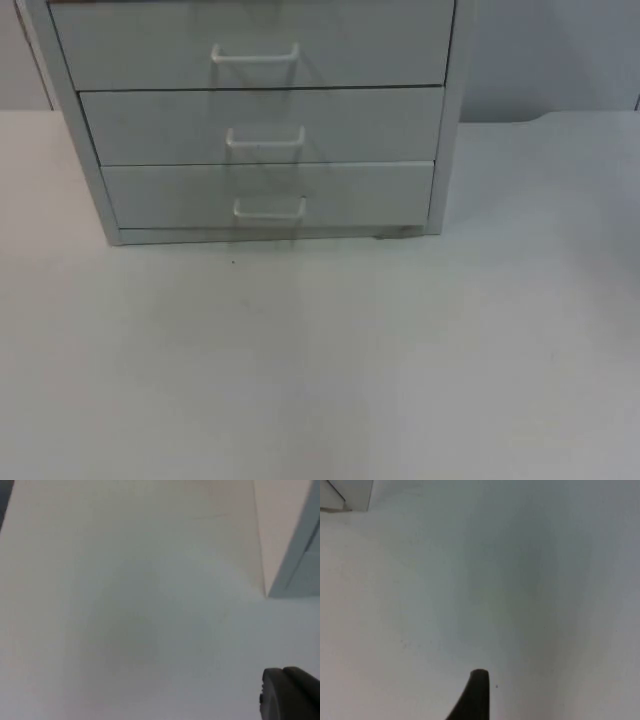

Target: Open the drawer with the left hand, place the block into the drawer with the right hand, then close the drawer with the left hand.

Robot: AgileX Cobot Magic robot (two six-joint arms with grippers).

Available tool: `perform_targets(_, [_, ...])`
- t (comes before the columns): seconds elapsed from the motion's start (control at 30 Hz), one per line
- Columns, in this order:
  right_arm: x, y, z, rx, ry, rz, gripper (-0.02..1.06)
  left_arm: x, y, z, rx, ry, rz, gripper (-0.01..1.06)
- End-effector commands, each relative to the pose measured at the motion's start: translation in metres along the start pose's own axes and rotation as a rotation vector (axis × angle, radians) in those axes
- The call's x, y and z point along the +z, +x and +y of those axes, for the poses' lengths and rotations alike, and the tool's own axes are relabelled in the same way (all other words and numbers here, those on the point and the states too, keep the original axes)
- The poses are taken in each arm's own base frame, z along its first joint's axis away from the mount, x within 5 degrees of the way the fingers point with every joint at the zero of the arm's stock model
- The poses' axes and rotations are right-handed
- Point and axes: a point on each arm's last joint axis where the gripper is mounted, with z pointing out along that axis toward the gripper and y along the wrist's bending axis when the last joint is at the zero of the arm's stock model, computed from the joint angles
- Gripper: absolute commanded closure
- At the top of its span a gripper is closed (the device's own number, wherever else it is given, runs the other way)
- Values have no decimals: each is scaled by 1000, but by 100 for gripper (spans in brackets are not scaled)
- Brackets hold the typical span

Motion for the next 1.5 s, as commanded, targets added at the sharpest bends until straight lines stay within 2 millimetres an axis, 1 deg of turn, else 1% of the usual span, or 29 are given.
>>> perform_targets(0.0, [-2, 0, -1, 4, 1, -18, 23, -6, 2, 9, -65, 7, 11, 105])
perform_targets(0.13, [-2, -1, -1, 4, 1, -20, 23, -14, 6, 23, -89, 19, 47, 105])
perform_targets(0.23, [-2, -1, -1, 7, -1, -26, 23, -15, 8, 24, -83, 52, 75, 105])
perform_targets(0.33, [-5, -2, 1, 16, -19, -47, 23, -19, 14, 17, -36, 143, 128, 105])
perform_targets(0.37, [-5, -2, 1, 16, -19, -47, 23, -19, 14, 17, -36, 143, 128, 105])
perform_targets(0.43, [-14, -2, 3, -1, -23, -86, 23, -28, 14, 16, -16, 172, 115, 105])
perform_targets(0.5, [-30, -1, 7, -40, -28, -144, 23, -41, 13, 17, -6, 170, 73, 105])
perform_targets(0.53, [-30, -1, 7, -40, -28, -144, 23, -41, 13, 17, -6, 170, 73, 105])
perform_targets(0.7, [-79, 8, 17, -103, -50, -314, 23, -87, 15, 20, -21, 185, -88, 105])
perform_targets(0.73, [-79, 8, 17, -103, -50, -314, 23, -87, 15, 20, -21, 185, -88, 105])
perform_targets(0.83, [-110, 21, 20, -123, -68, -410, 23, -117, 21, 21, -32, 199, -193, 105])
perform_targets(0.87, [-119, 29, 21, -124, -77, -442, 23, -128, 23, 22, -33, 201, -235, 105])
perform_targets(0.9, [-119, 29, 21, -124, -77, -442, 23, -128, 23, 22, -33, 201, -235, 105])
perform_targets(0.93, [-122, 33, 21, -120, -82, -454, 23, -137, 26, 22, -34, 203, -272, 105])
perform_targets(1.0, [-130, 47, 21, -111, -91, -493, 23, -157, 34, 24, -30, 202, -348, 105])
perform_targets(1.1, [-133, 75, 19, -110, -90, -528, 23, -181, 50, 26, -14, 196, -416, 105])
perform_targets(1.13, [-133, 75, 19, -110, -90, -528, 23, -181, 50, 26, -14, 196, -416, 105])
perform_targets(1.17, [-133, 84, 19, -110, -90, -536, 23, -189, 56, 27, -7, 191, -441, 105])
perform_targets(1.2, [-132, 93, 19, -110, -90, -544, 23, -195, 62, 28, 2, 182, -460, 105])
perform_targets(1.23, [-131, 108, 18, -112, -90, -552, 23, -202, 68, 29, 8, 176, -484, 105])
perform_targets(1.27, [-130, 116, 18, -121, -87, -544, 23, -211, 78, 30, 17, 166, -513, 105])
perform_targets(1.3, [-130, 116, 18, -121, -87, -544, 23, -211, 78, 30, 17, 166, -513, 105])
perform_targets(1.33, [-130, 121, 17, -122, -86, -540, 23, -214, 81, 30, 19, 164, -520, 105])
perform_targets(1.37, [-129, 134, 17, -120, -89, -537, 23, -219, 90, 32, 32, 144, -519, 105])
perform_targets(1.43, [-128, 150, 17, -119, -94, -528, 23, -225, 102, 35, 14, 120, -517, 105])
perform_targets(1.47, [-128, 154, 17, -120, -94, -527, 23, -226, 105, 35, 11, 118, -513, 105])
